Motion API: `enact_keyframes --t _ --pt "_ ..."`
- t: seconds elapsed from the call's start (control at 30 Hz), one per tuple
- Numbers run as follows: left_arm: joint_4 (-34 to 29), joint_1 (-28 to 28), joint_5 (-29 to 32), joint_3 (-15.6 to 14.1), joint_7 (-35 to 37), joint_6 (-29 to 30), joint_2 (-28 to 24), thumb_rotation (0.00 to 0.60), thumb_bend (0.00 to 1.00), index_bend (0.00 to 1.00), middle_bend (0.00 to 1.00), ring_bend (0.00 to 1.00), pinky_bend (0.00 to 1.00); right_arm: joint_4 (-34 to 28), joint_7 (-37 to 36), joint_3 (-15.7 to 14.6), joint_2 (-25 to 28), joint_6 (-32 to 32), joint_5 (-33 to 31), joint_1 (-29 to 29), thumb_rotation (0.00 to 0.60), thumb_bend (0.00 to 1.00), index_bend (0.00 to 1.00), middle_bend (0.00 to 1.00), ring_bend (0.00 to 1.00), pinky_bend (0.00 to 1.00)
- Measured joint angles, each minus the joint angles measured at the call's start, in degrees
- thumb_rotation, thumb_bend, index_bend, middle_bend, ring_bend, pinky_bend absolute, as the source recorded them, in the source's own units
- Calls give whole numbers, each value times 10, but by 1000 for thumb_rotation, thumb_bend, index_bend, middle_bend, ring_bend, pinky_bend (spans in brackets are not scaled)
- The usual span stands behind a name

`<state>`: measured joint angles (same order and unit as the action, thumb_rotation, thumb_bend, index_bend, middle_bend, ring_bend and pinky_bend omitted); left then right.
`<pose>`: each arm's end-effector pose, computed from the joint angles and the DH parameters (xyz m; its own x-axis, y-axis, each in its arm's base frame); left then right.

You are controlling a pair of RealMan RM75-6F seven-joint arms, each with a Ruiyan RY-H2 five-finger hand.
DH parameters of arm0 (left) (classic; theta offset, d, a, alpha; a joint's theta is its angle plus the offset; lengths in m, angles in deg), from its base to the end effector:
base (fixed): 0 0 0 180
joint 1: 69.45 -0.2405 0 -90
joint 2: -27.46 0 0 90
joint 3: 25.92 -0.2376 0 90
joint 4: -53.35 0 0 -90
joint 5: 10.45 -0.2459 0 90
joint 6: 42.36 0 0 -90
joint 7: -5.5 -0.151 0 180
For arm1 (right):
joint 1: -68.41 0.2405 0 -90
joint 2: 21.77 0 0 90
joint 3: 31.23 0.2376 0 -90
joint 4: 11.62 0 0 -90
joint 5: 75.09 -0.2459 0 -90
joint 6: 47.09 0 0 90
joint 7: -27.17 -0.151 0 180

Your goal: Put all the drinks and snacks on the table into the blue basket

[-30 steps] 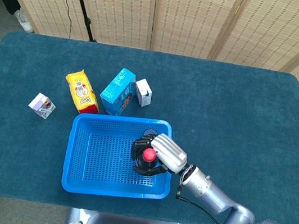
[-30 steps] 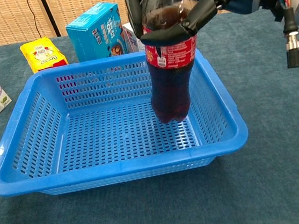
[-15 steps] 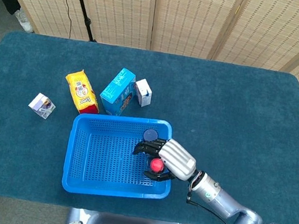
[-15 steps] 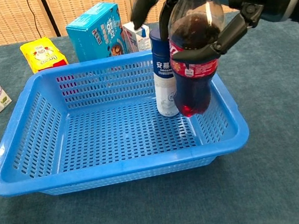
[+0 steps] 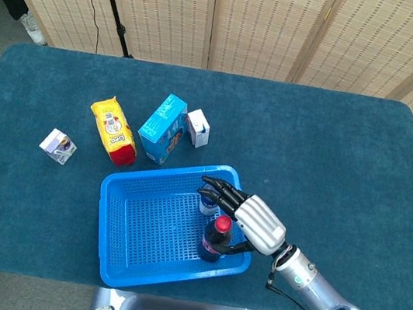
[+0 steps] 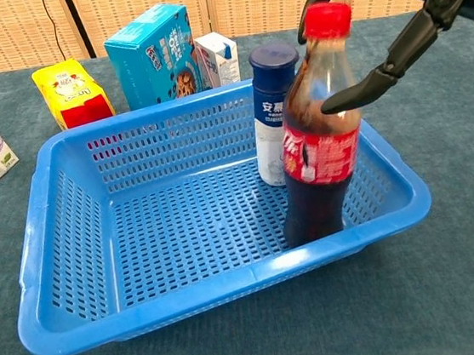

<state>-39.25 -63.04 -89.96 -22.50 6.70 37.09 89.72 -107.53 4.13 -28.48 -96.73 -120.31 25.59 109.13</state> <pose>-0.3264 0.1998 0.1231 0.3836 0.0751 0.9204 0.9178 0.0796 -0.3890 -0.0858 -0.2791 0.0190 0.0490 -0.3442 0.9376 -0.6833 -0.6962 -0.2199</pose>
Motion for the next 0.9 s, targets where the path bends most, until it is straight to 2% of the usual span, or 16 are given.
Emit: enact_keyframes --t 0.3,0.5,0.73,0.9 --pt "0 -2 -4 0 10 5 -3 600 100 0 0 0 0 -32 9 16 31 -18 -6 -10 600 0 69 0 58 309" --pt "-4 0 -9 4 24 8 -13 600 100 0 0 0 0 -33 23 39 72 -40 -28 -24 600 0 69 0 26 270" --pt "-11 11 -11 13 33 0 -29 600 100 0 0 0 0 10 49 59 118 -46 -93 -53 600 0 56 0 0 219" --pt "-14 30 3 23 37 -32 -39 600 101 0 0 0 0 52 58 47 132 -34 -134 -88 600 0 19 0 0 155"
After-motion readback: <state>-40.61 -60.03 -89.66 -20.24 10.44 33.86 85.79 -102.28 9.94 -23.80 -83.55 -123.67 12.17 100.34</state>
